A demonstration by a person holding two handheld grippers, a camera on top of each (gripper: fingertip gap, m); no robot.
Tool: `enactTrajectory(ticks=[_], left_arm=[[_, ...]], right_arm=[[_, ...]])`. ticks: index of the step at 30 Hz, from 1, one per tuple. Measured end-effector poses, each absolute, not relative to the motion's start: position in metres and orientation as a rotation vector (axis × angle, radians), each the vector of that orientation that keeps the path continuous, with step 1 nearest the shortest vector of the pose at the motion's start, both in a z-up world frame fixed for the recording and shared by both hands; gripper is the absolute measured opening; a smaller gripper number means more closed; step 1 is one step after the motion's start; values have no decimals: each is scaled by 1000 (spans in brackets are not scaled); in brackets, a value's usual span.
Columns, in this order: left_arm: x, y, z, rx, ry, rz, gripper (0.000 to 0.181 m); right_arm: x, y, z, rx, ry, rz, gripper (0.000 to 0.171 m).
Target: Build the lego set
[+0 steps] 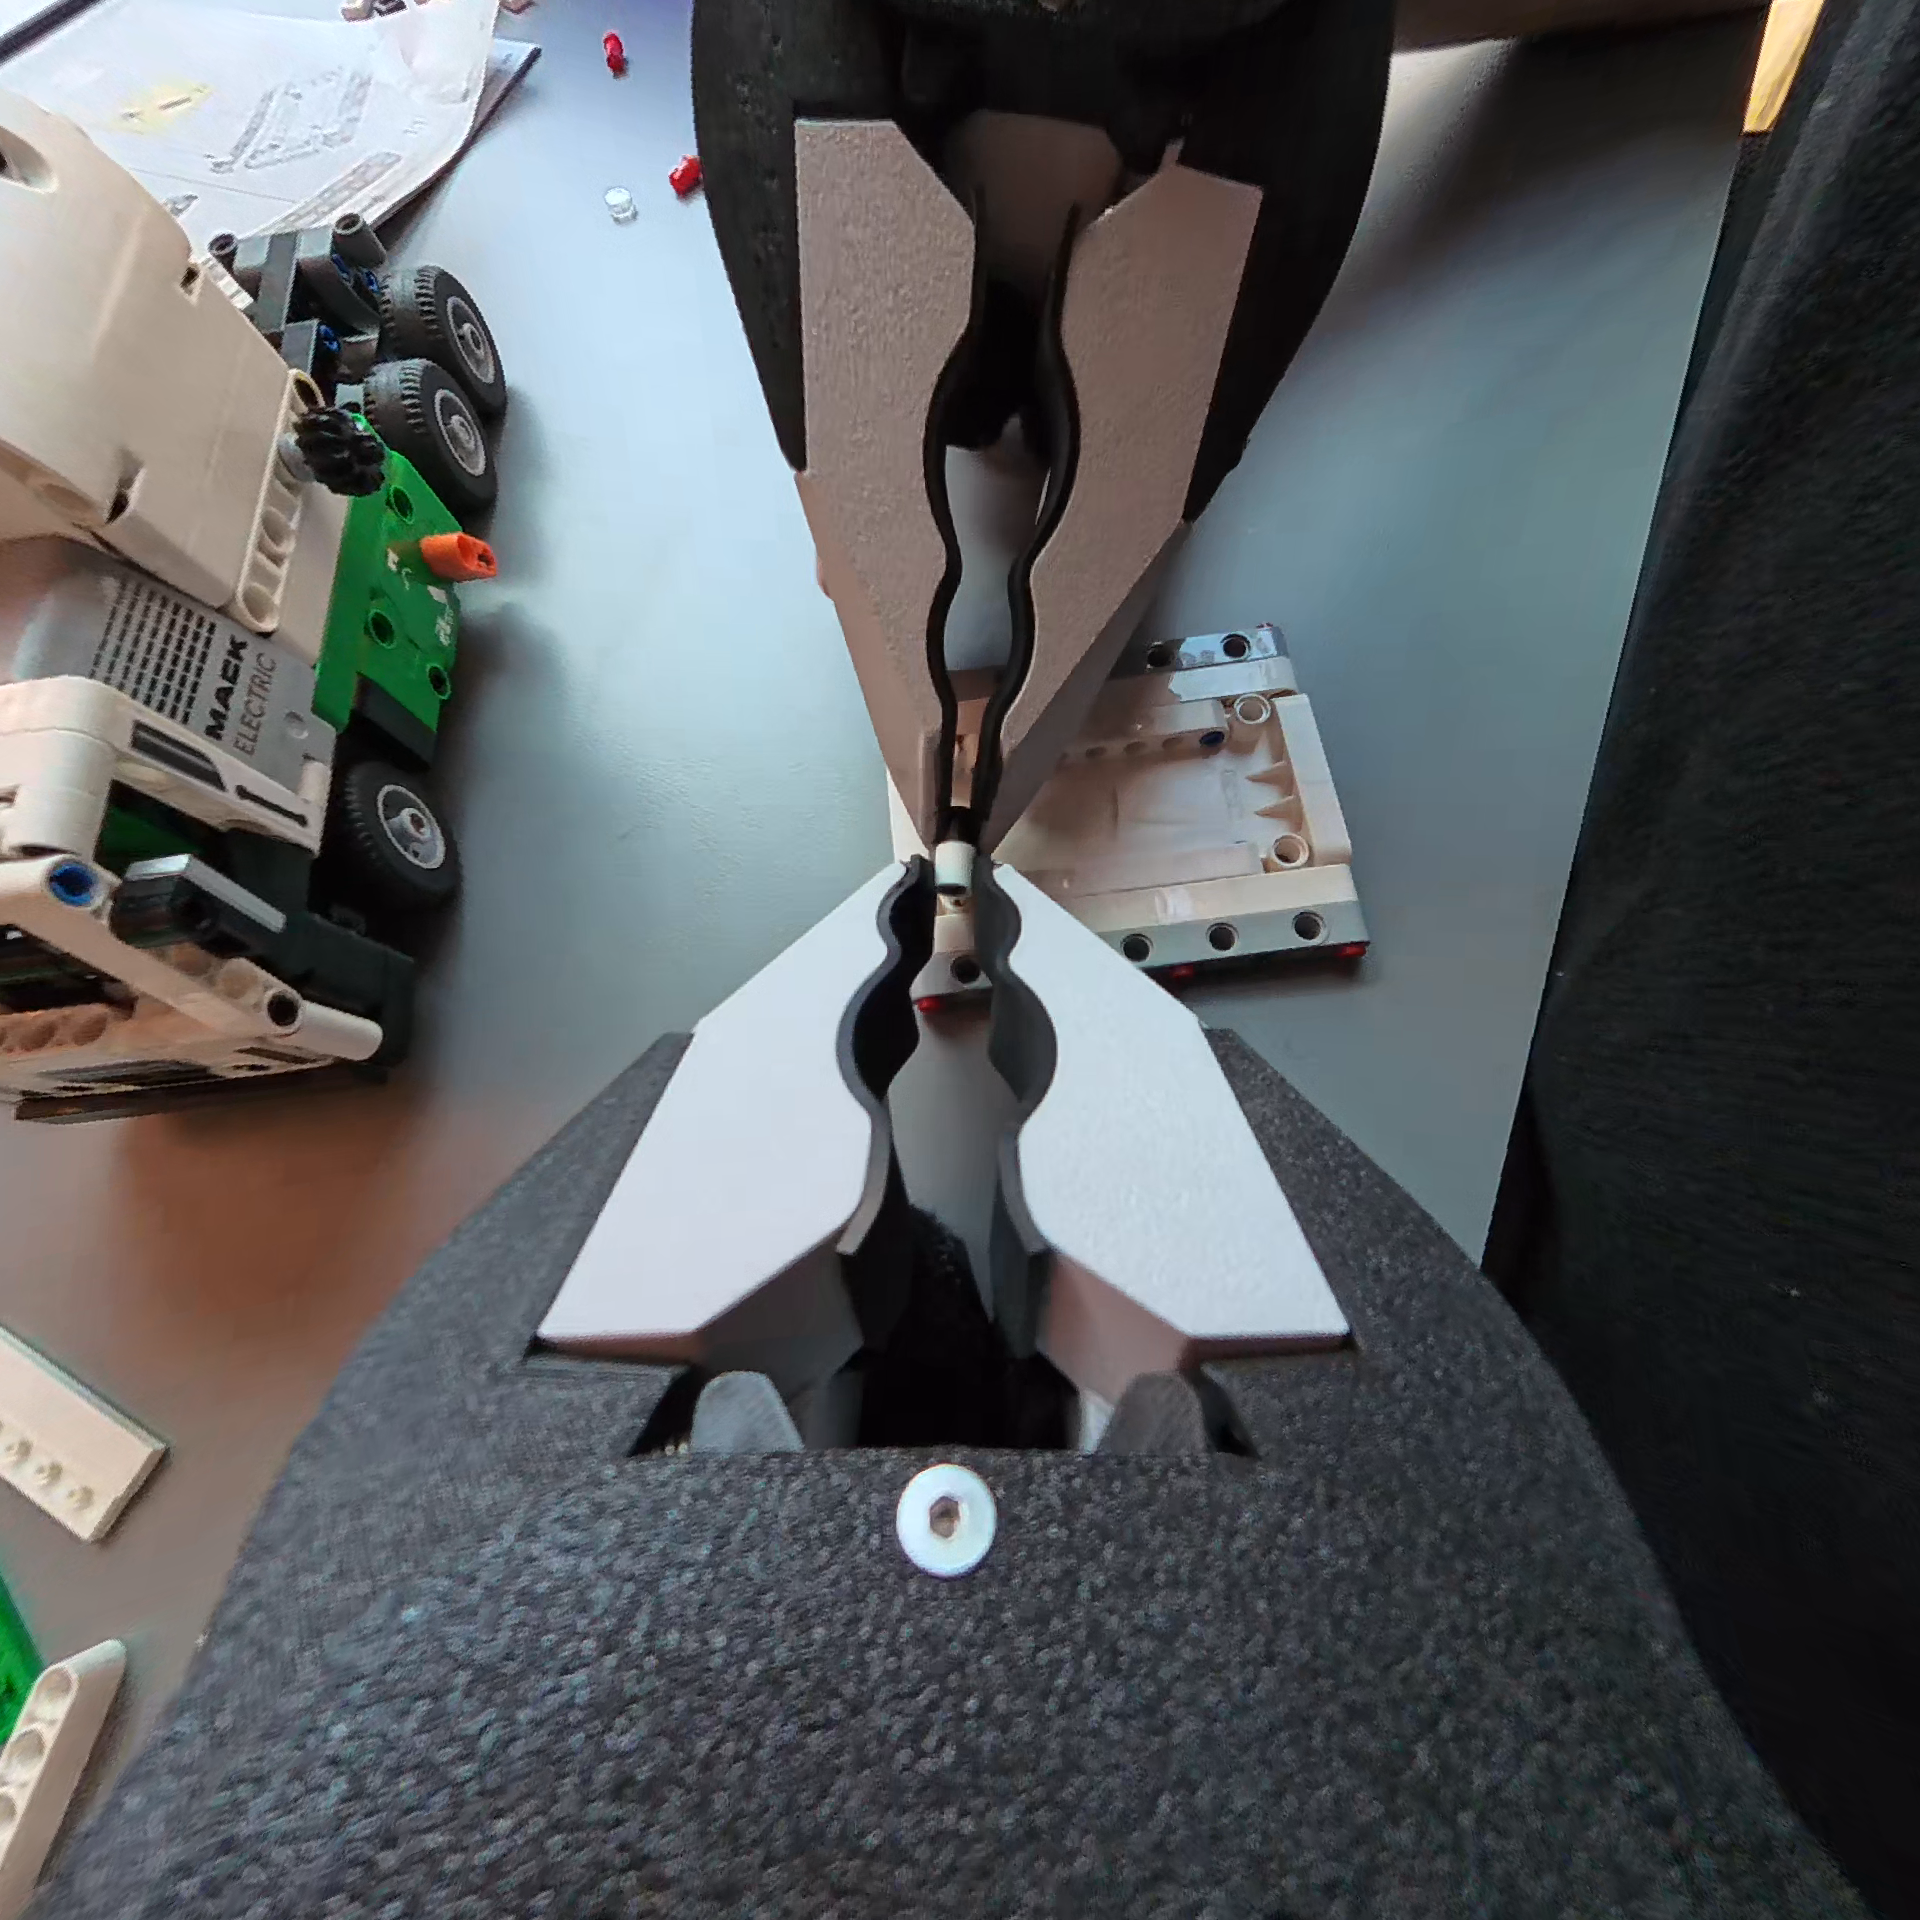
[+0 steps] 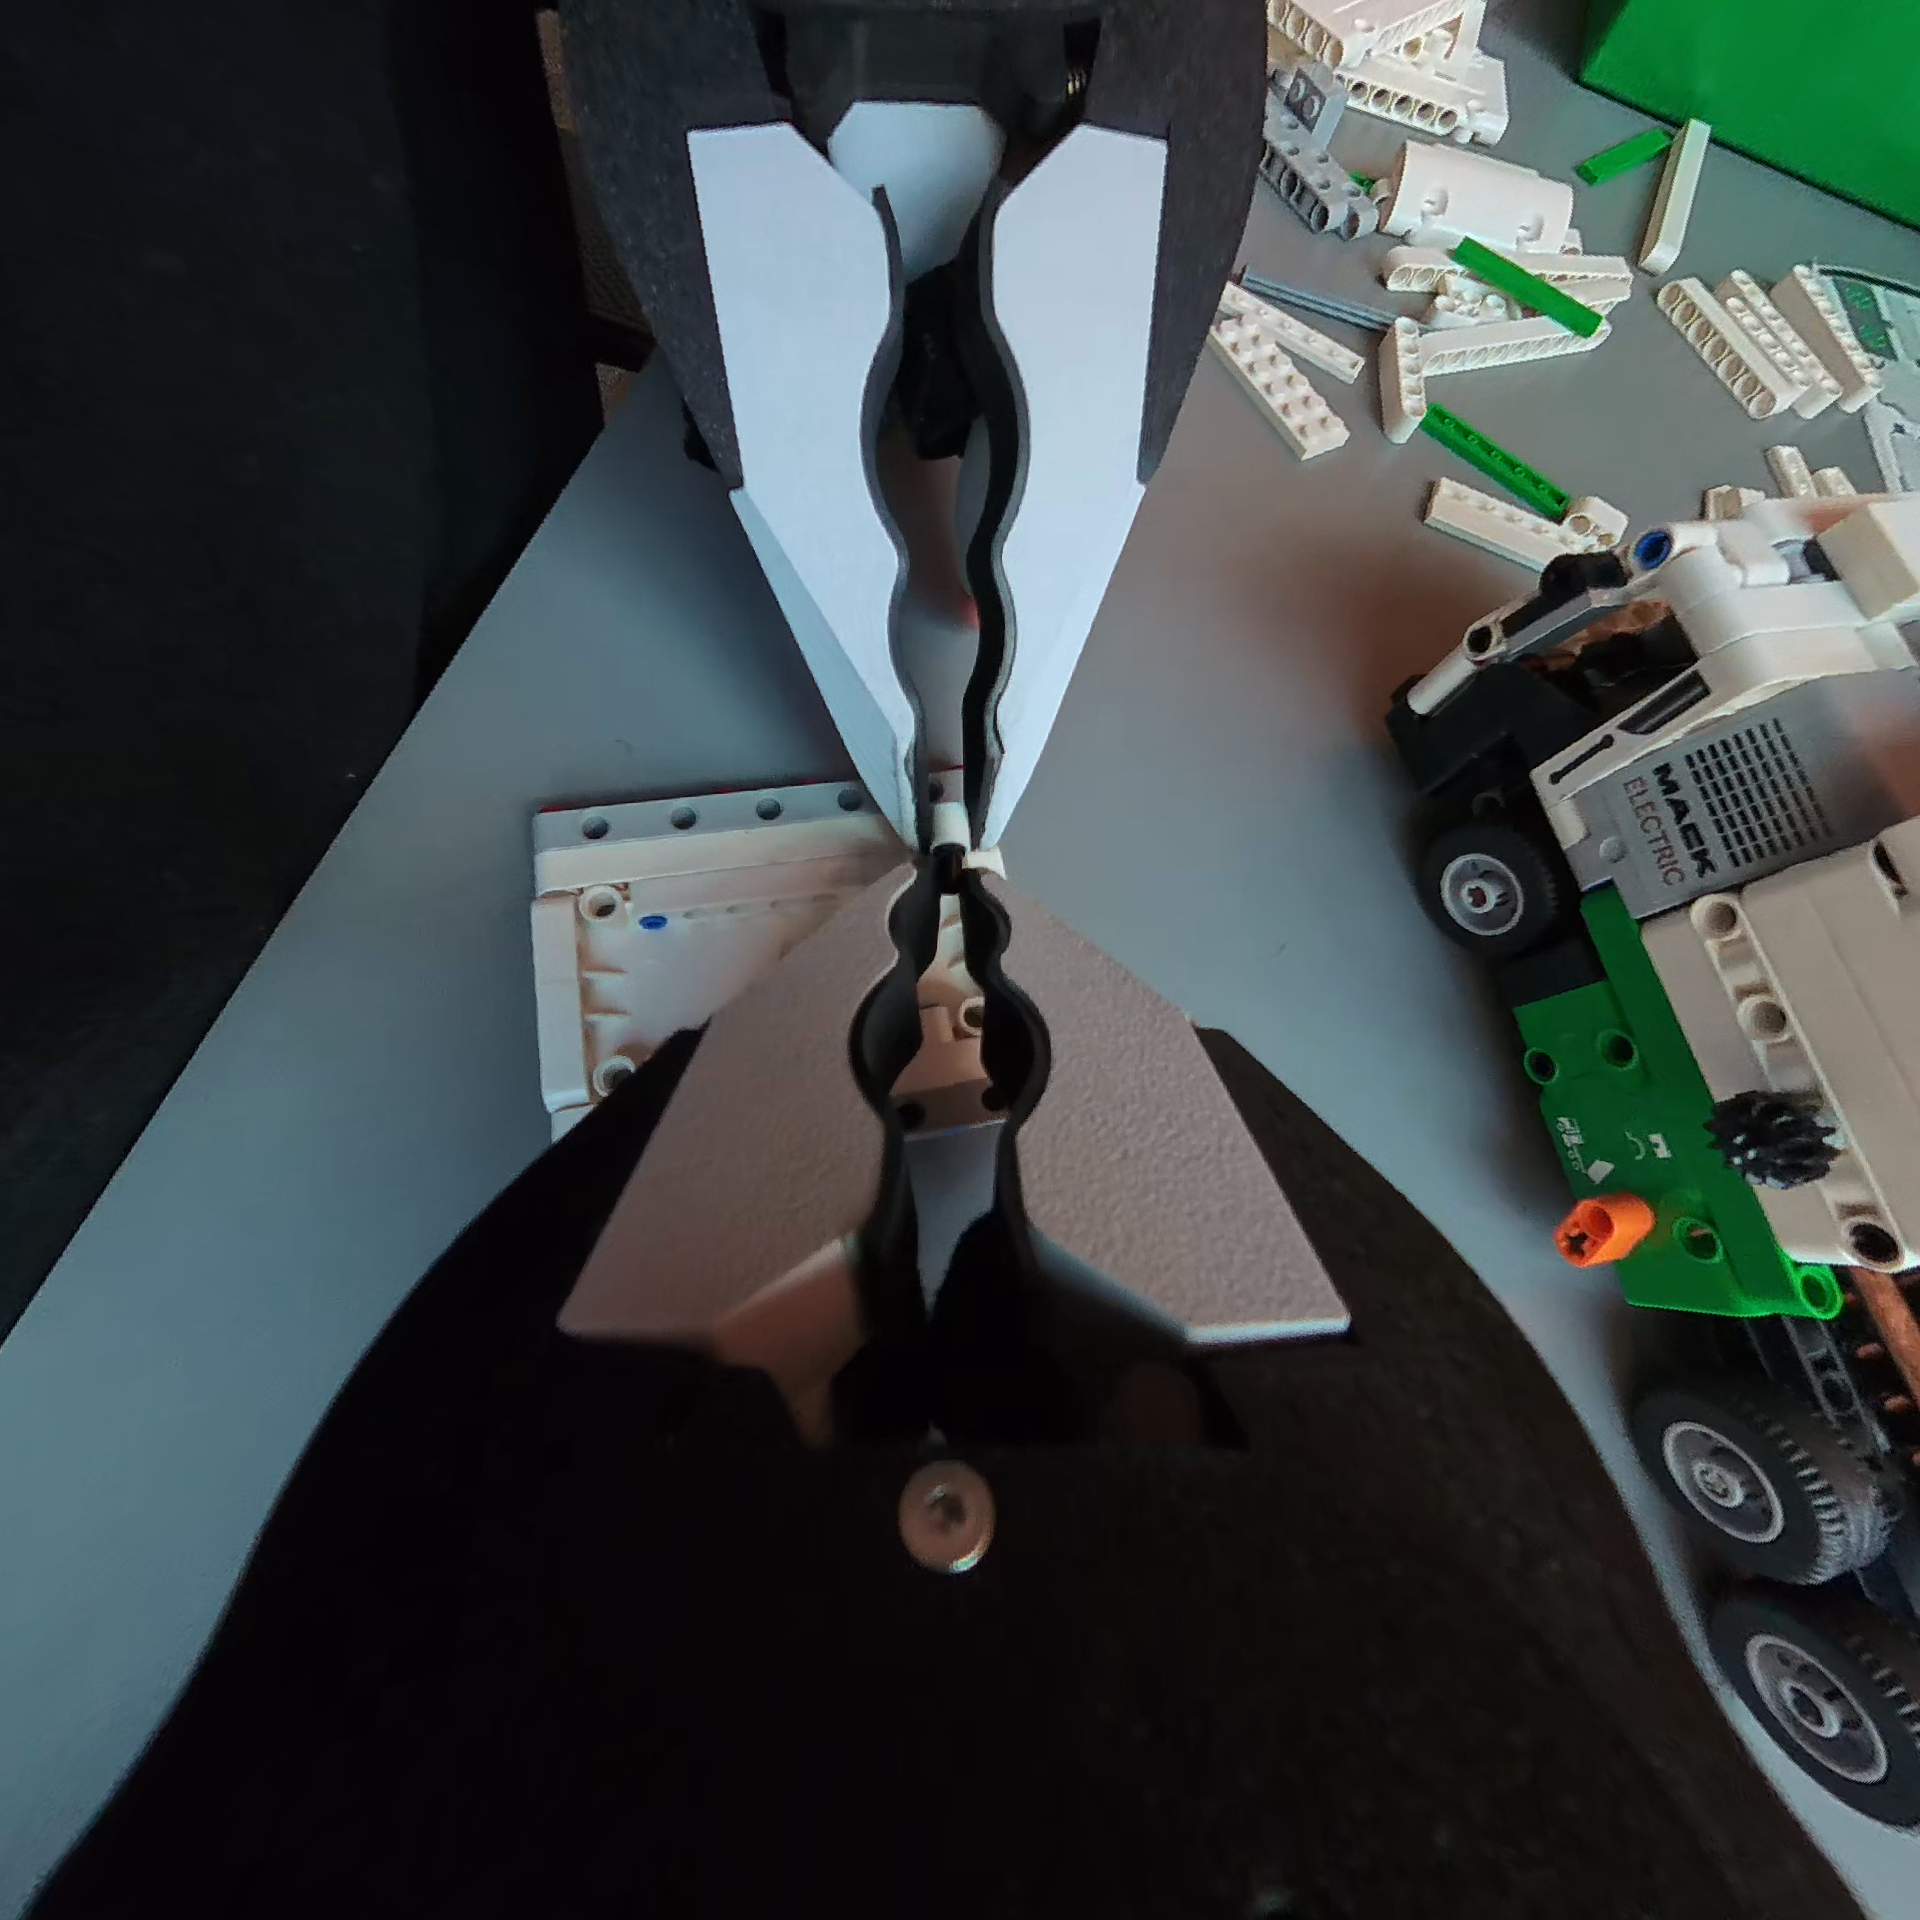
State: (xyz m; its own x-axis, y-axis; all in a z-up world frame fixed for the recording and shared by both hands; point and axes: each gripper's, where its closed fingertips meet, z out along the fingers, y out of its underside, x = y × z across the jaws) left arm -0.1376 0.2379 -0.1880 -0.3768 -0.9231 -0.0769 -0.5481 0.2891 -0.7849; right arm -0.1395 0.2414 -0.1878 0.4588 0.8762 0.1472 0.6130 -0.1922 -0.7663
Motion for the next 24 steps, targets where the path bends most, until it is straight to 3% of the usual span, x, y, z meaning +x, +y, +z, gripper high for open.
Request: enactTrajectory(ticks=[12, 17, 20, 24], left_arm=[[-139, 237, -189, -1294, 2056, -935, 5], [-139, 237, -189, -1293, 2055, -935, 5], [-139, 237, -189, -1288, 2054, -928, 5], [-139, 237, -189, -1287, 2054, -926, 5]], right_arm=[[-140, 240, -190, -1964, -1215, 472, 3], [-138, 246, -171, -2016, -1018, 732, 23], [-140, 250, -164, -1978, -1005, 704, 0], [-146, 246, -170, -1940, -1100, 575, 0]])
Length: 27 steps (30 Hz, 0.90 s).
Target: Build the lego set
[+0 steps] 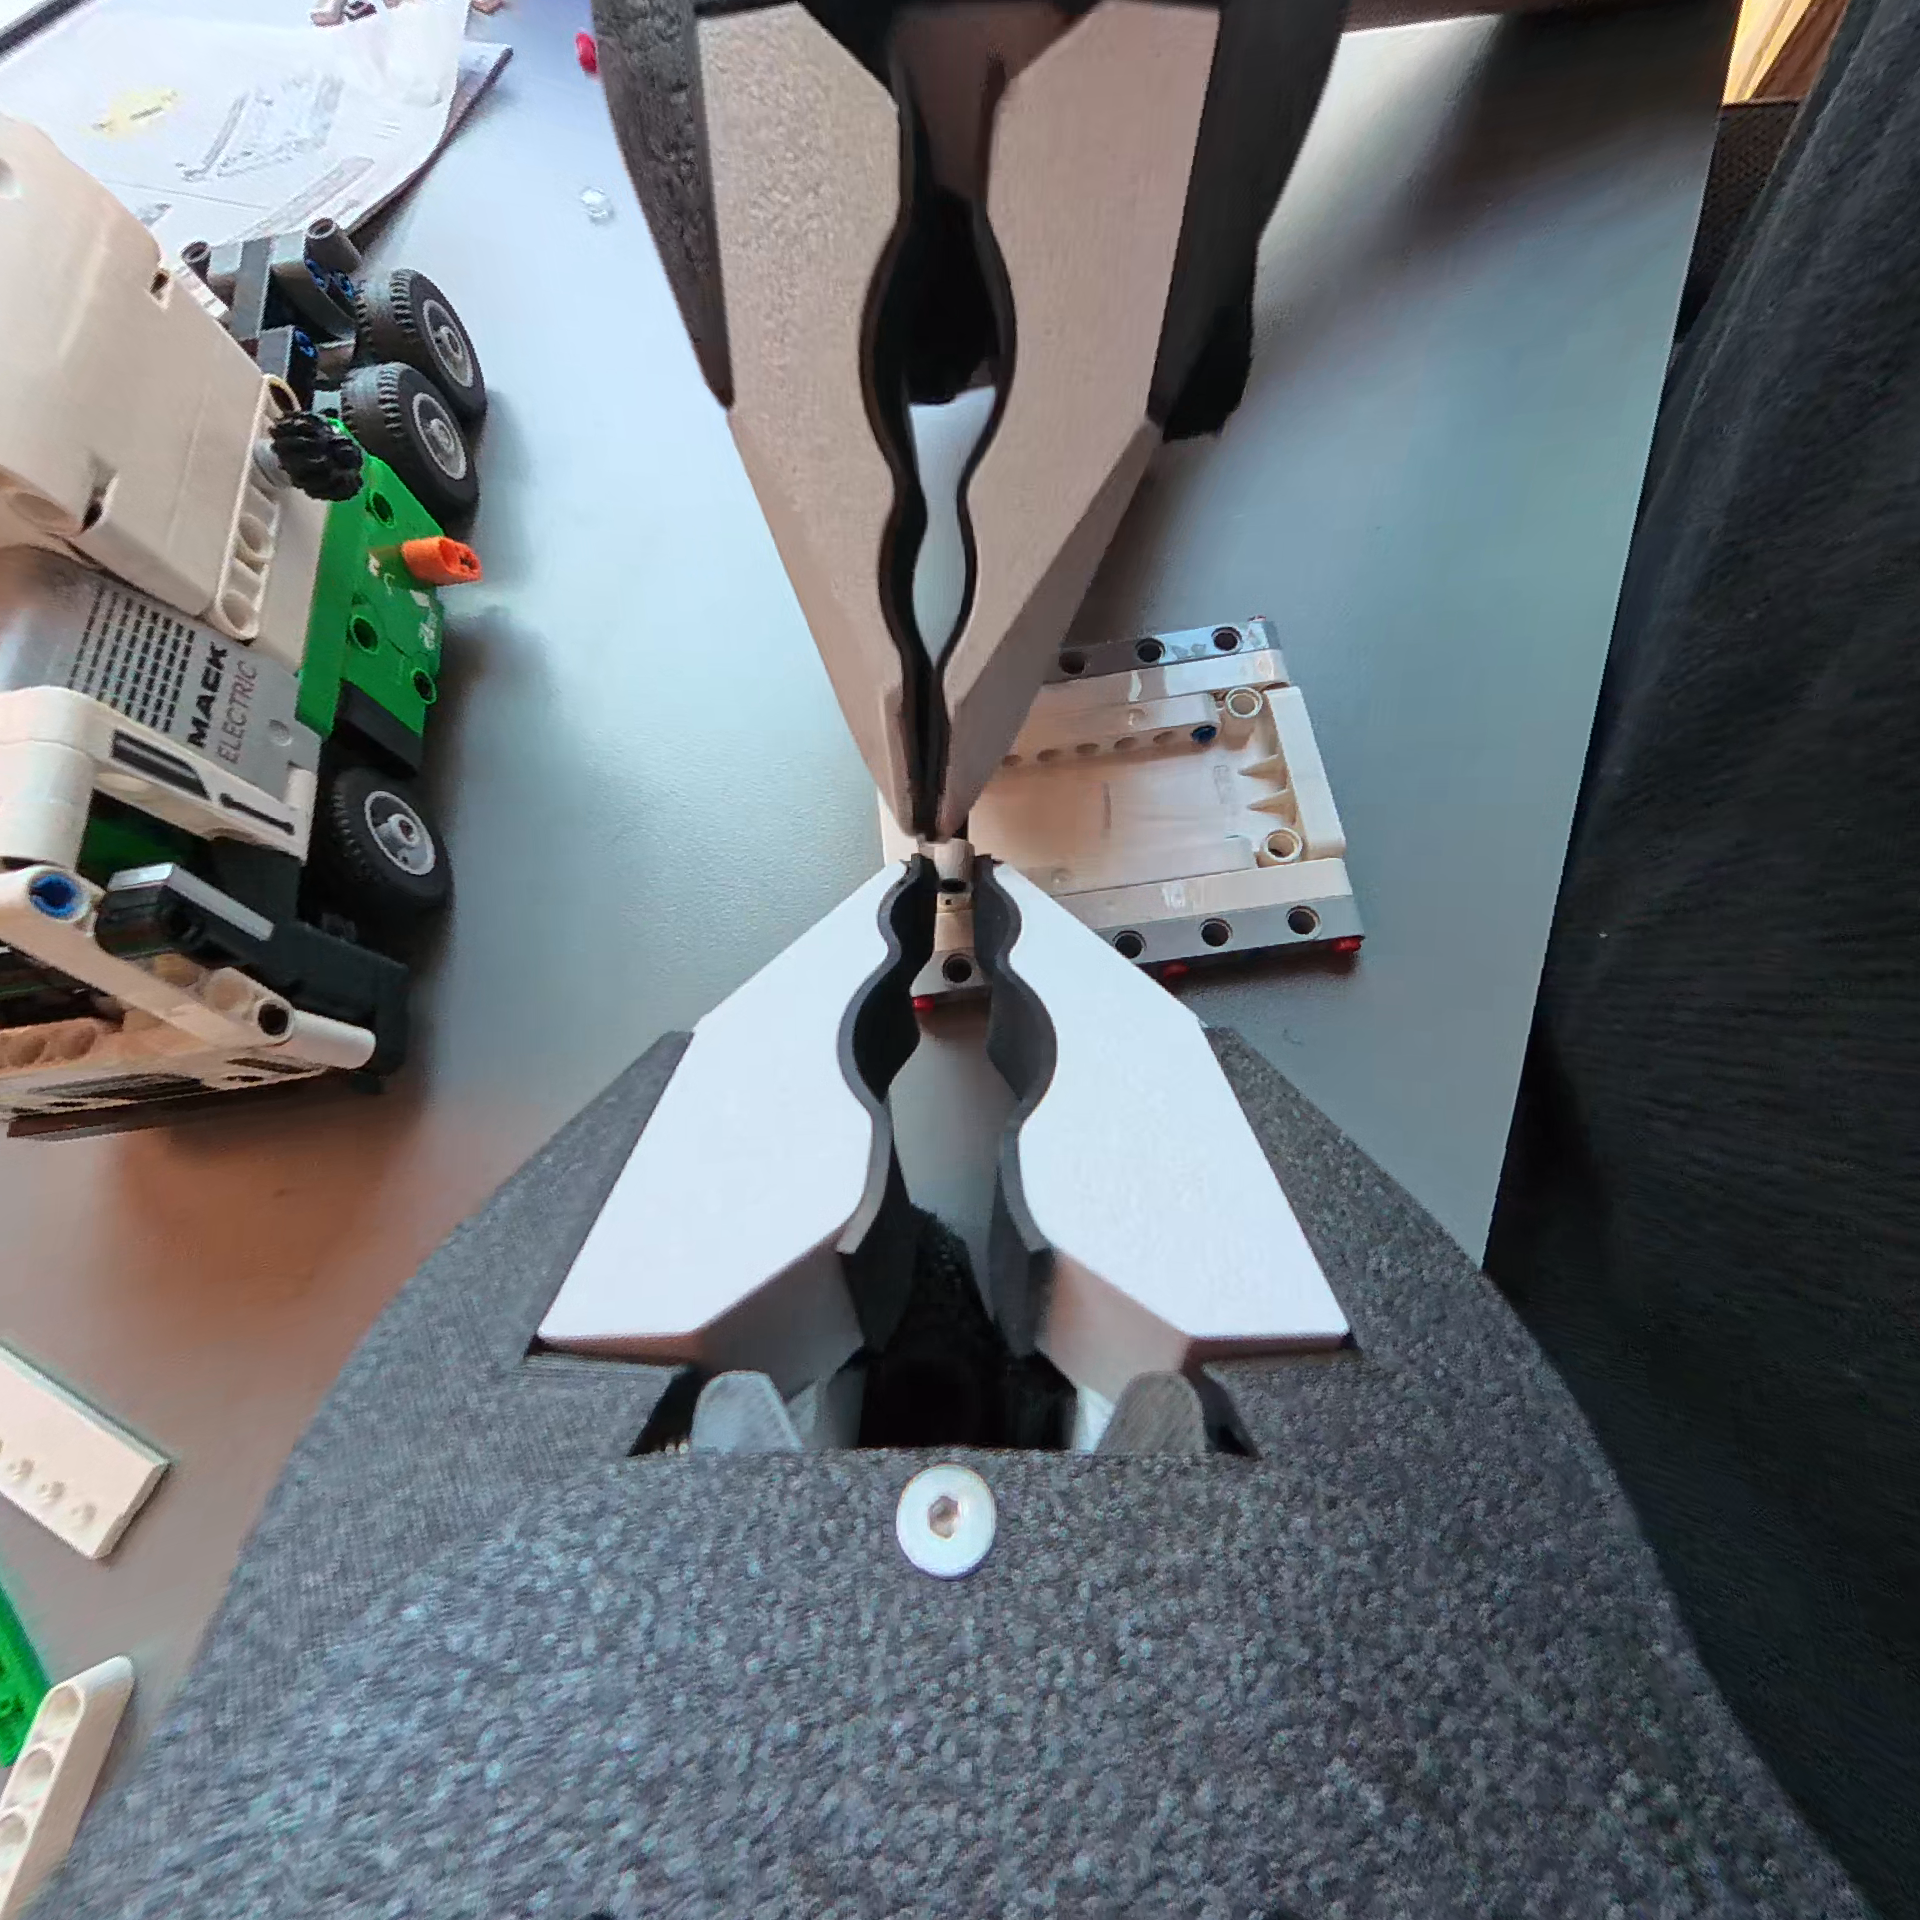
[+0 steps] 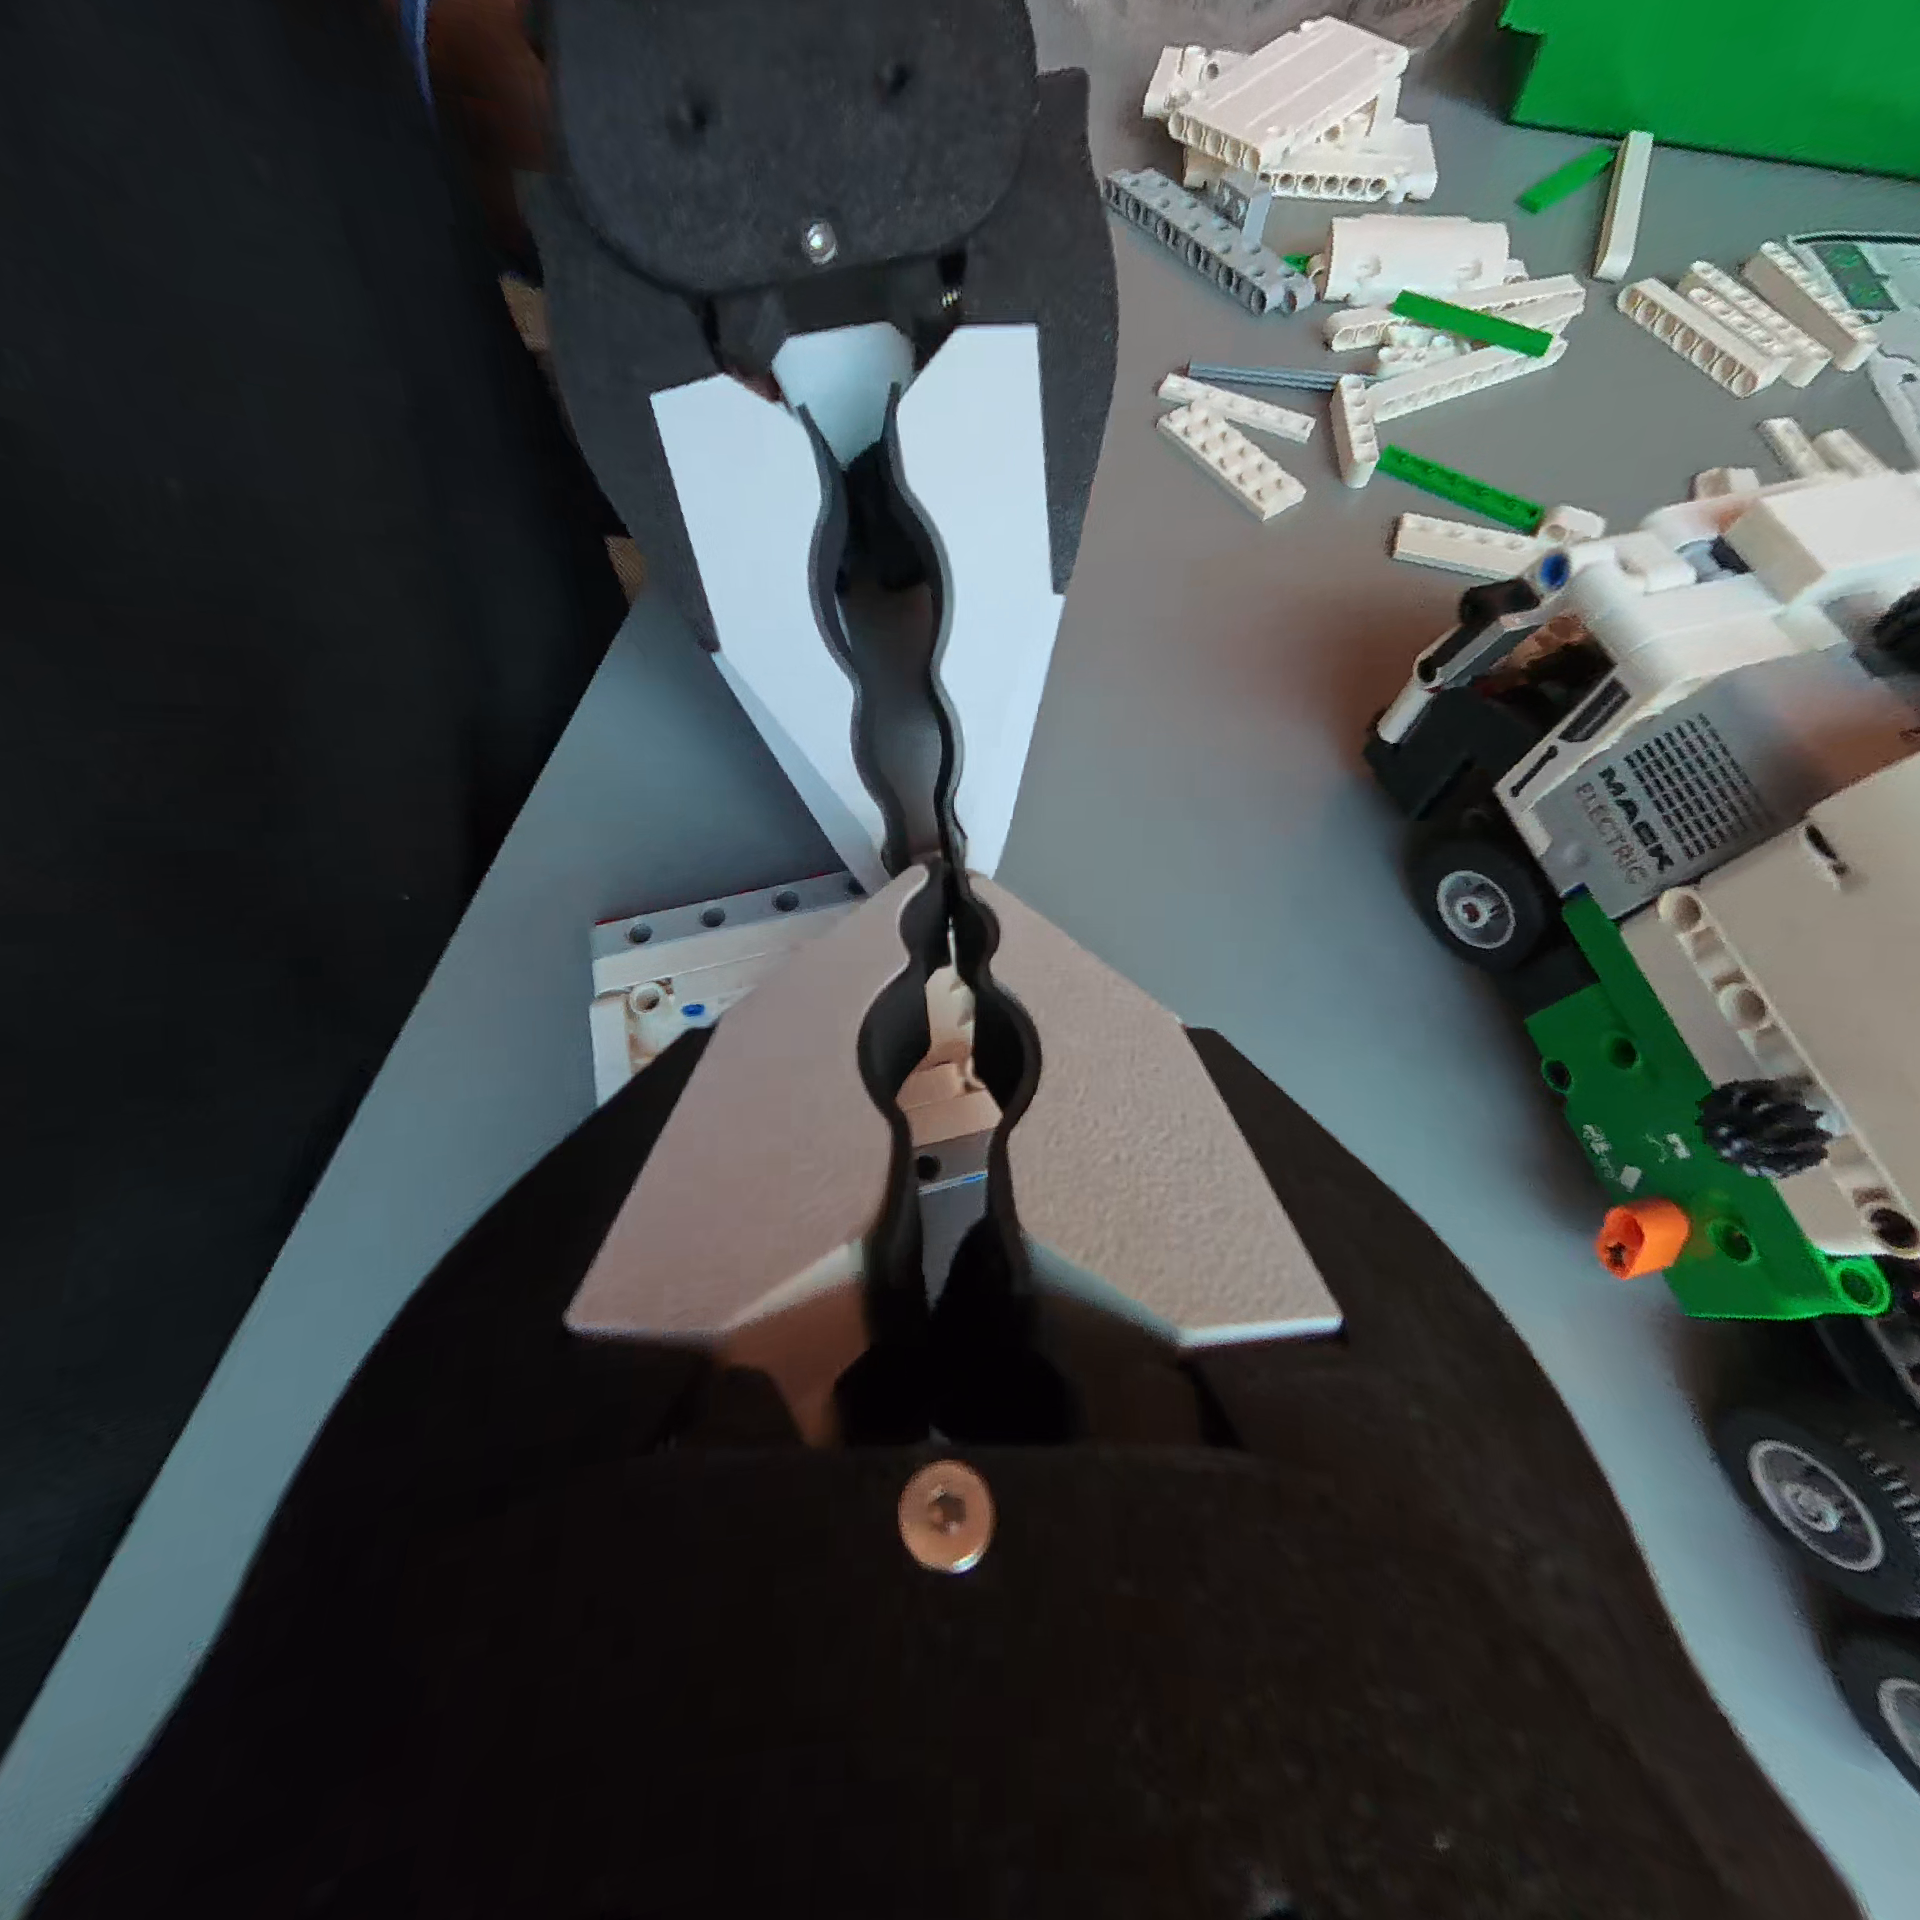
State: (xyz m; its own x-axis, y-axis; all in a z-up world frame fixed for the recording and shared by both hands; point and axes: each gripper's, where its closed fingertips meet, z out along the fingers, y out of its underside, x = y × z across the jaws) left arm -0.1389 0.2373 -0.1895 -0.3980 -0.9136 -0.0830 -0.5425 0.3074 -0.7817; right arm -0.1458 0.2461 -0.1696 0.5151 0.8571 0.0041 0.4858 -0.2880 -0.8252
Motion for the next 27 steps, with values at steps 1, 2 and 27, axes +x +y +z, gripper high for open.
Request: enactTrajectory(ticks=[1, 2, 27], left_arm=[[-139, 237, -189, -1286, 2055, -925, 5], [-139, 237, -190, -1285, 2055, -924, 5], [-137, 239, -194, -1366, 2068, -963, 6]], right_arm=[[-146, 246, -172, -1936, -1121, 546, 0], [-147, 244, -174, -1936, -1147, 534, 0], [-145, 248, -183, -1967, -1120, 533, 0]])
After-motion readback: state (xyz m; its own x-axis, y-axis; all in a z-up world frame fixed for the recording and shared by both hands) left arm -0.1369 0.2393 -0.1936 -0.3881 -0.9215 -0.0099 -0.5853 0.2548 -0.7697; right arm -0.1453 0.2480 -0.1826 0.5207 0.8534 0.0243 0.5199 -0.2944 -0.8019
